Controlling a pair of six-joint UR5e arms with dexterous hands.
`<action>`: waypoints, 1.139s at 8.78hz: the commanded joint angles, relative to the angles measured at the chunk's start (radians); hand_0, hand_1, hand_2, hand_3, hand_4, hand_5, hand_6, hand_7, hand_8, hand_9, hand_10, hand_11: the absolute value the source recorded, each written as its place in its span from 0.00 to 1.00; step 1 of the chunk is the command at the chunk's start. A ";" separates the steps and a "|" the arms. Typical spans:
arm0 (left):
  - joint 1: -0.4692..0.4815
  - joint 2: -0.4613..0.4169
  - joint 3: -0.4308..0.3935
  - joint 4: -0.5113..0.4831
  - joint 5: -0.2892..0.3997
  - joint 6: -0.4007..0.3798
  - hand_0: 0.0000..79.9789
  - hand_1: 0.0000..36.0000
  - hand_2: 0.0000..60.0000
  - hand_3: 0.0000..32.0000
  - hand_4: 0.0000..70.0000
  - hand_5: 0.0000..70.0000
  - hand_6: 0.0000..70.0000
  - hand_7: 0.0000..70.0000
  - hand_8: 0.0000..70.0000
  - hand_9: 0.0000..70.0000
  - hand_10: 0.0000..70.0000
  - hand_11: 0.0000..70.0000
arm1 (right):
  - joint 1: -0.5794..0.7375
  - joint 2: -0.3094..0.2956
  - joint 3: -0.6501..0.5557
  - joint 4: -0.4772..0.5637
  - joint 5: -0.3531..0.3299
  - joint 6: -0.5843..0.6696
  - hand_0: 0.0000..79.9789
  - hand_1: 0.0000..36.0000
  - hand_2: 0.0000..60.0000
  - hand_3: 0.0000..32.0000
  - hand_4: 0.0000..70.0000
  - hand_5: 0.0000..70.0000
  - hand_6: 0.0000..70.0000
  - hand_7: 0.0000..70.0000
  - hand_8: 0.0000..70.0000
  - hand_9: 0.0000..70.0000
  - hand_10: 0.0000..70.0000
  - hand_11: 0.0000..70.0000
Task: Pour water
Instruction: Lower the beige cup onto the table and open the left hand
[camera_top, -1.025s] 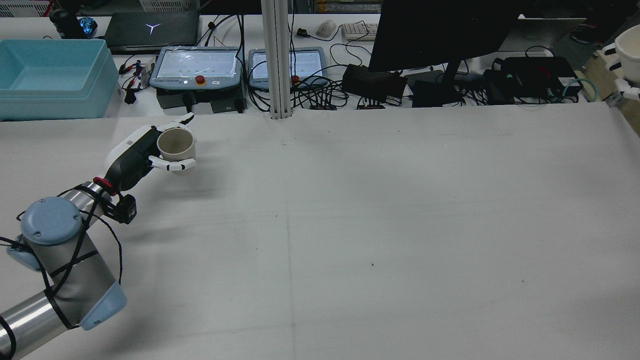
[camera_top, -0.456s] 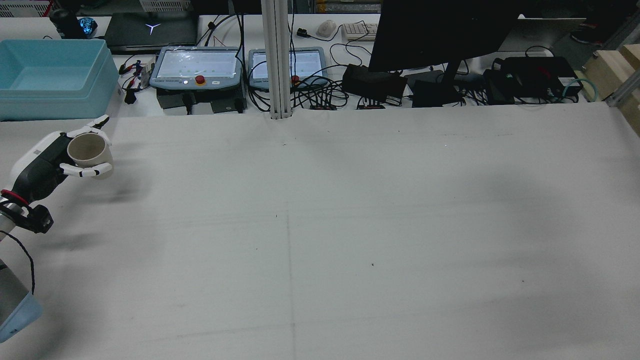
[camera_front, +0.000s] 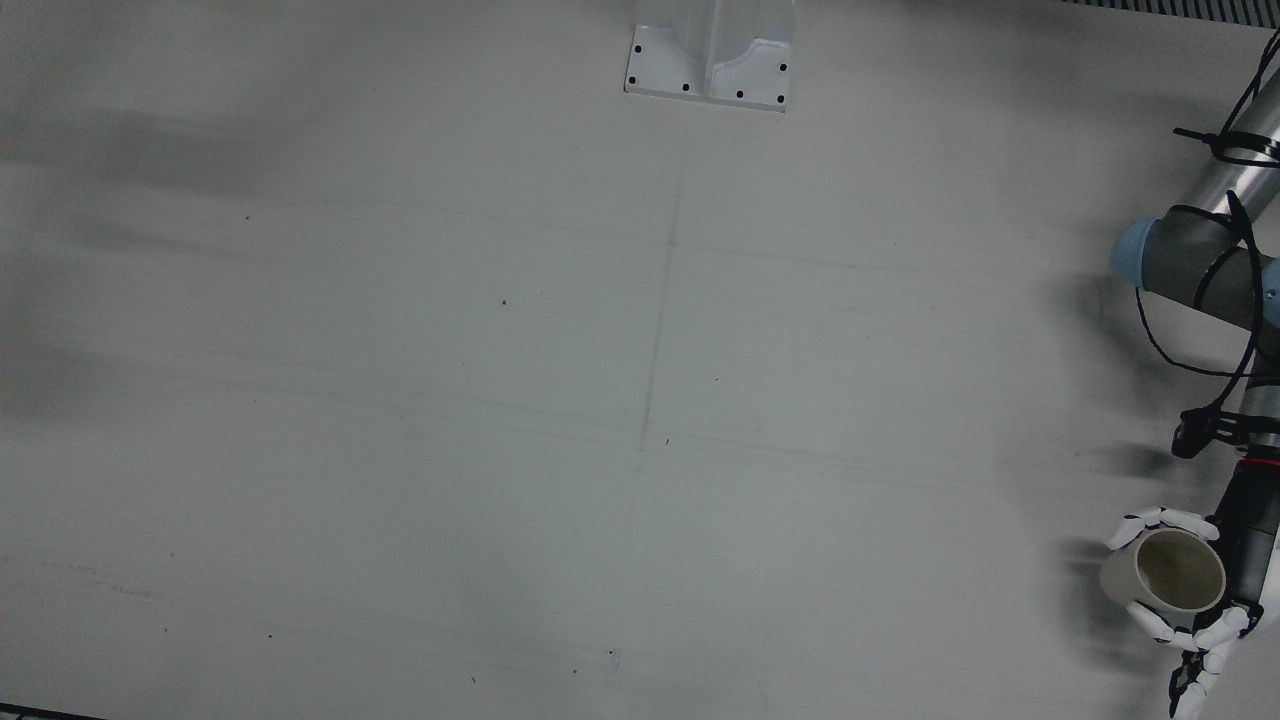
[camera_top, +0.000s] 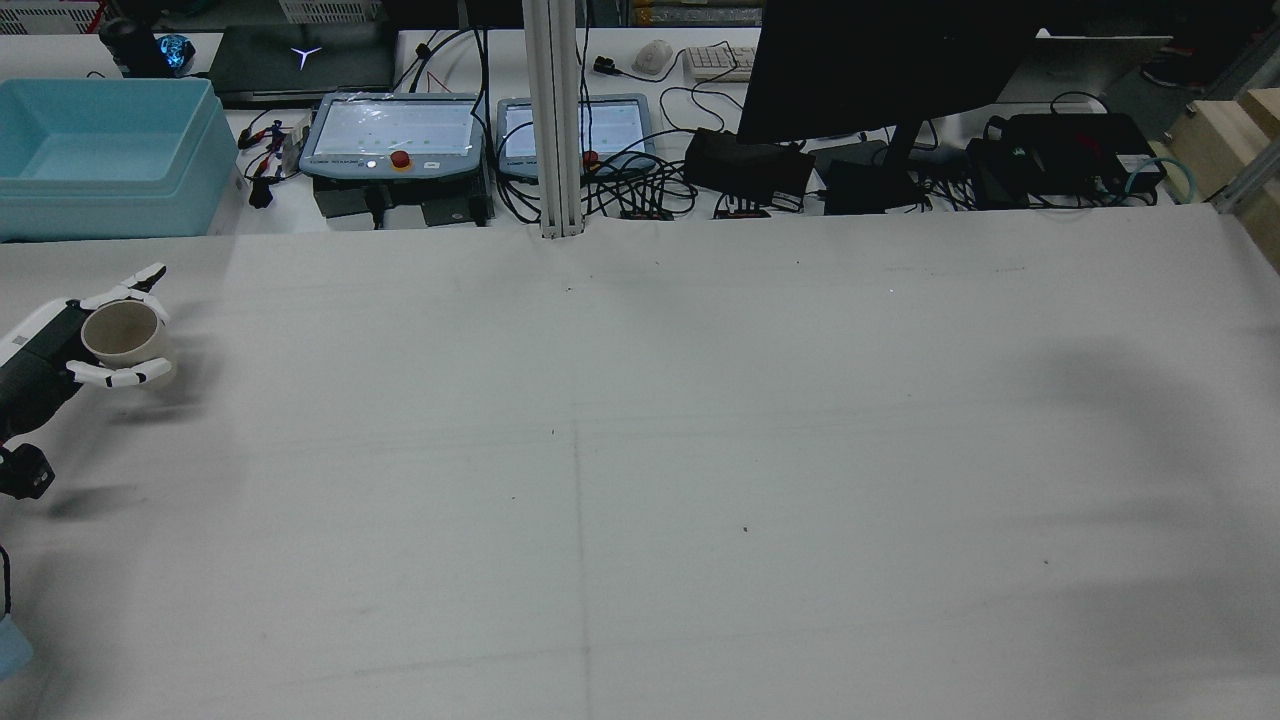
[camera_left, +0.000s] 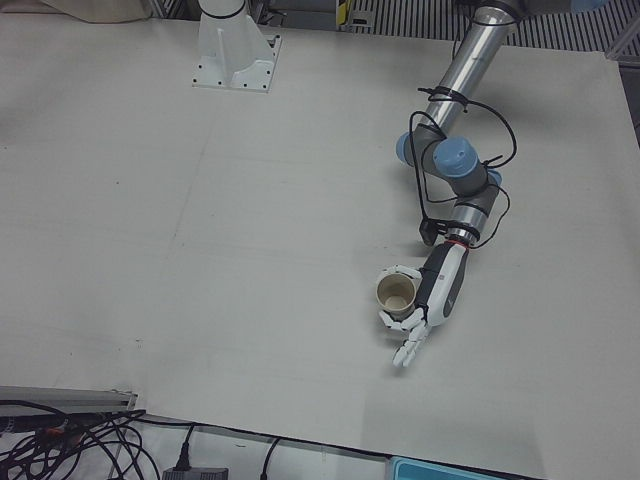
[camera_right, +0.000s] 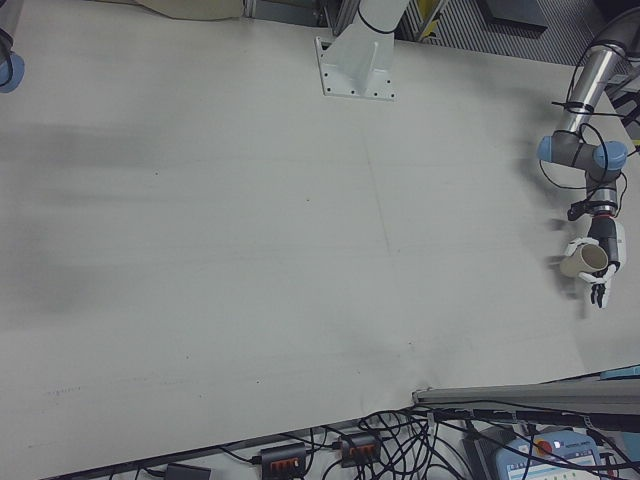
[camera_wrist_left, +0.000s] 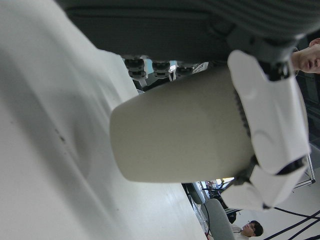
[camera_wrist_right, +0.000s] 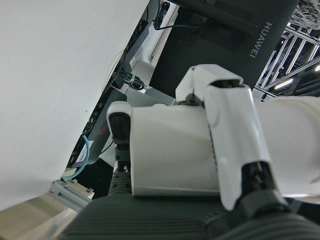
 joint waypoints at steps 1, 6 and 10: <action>0.004 -0.001 0.060 -0.016 -0.001 0.009 0.59 0.66 1.00 0.00 0.48 0.66 0.11 0.12 0.07 0.09 0.07 0.12 | -0.002 0.023 -0.007 -0.002 0.000 -0.005 1.00 1.00 0.72 0.00 0.10 0.97 0.38 0.52 0.49 0.68 0.62 0.92; 0.007 -0.005 0.062 -0.018 0.001 0.003 0.61 0.25 0.00 0.00 0.36 0.00 0.08 0.10 0.03 0.04 0.04 0.08 | -0.002 0.021 -0.008 -0.002 0.000 -0.009 1.00 1.00 0.69 0.00 0.10 0.98 0.38 0.53 0.48 0.67 0.61 0.90; -0.005 -0.004 0.054 -0.013 0.003 -0.039 0.61 0.24 0.00 0.00 0.27 0.00 0.07 0.10 0.01 0.02 0.03 0.06 | 0.000 0.021 -0.008 -0.002 0.000 -0.020 1.00 1.00 0.66 0.00 0.10 0.96 0.38 0.52 0.48 0.67 0.61 0.91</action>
